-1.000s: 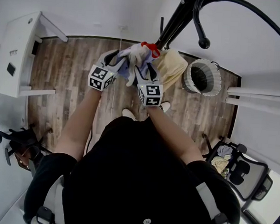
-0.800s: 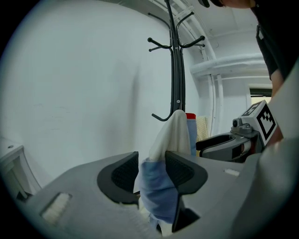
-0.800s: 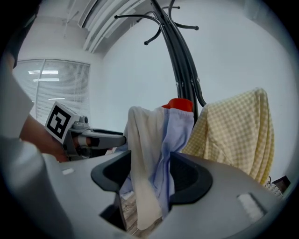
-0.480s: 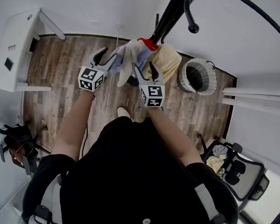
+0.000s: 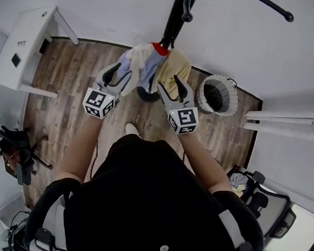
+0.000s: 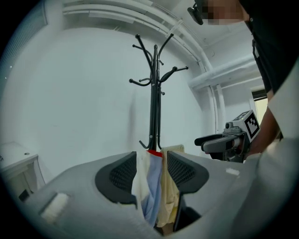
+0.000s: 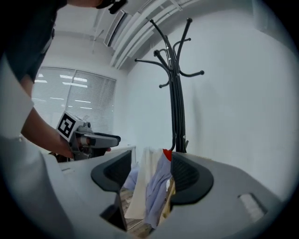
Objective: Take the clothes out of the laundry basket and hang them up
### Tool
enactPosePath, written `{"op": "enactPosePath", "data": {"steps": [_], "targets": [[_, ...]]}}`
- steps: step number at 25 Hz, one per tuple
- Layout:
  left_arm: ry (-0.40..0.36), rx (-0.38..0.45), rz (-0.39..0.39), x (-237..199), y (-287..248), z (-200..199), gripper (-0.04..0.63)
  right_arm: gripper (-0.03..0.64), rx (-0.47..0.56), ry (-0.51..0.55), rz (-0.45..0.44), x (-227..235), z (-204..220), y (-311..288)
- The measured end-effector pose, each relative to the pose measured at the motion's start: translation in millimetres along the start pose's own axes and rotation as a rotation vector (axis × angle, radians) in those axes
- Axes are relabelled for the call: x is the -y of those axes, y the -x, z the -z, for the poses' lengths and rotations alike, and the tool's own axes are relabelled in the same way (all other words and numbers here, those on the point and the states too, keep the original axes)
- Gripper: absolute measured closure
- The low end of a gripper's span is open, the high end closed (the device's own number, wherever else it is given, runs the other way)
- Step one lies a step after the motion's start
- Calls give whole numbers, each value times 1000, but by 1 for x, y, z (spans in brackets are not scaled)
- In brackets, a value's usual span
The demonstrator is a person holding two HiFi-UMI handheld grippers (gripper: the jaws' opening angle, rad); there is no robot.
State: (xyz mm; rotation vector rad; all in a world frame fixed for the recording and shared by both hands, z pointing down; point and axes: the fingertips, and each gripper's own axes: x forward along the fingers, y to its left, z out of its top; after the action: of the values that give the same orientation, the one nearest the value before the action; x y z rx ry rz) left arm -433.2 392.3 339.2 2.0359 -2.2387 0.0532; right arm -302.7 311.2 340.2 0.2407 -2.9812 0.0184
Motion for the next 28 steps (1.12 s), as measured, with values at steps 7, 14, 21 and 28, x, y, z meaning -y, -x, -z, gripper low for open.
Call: {"op": "enactPosePath", "data": {"steps": [7,14,21,28], "targets": [[6,47,53,111,24,-34,405,462,55,37,-165,-18,-29,96],[-3,102,75,197,46,-64,502,580,129,34,-222,-29,-47,164],[-45,120,54,246,62,-73,597,617,152,73,-252,-36,-52,199],[-58,129,74,268,65,-82,597,617,197,28,-268,-34,-70,215]]}}
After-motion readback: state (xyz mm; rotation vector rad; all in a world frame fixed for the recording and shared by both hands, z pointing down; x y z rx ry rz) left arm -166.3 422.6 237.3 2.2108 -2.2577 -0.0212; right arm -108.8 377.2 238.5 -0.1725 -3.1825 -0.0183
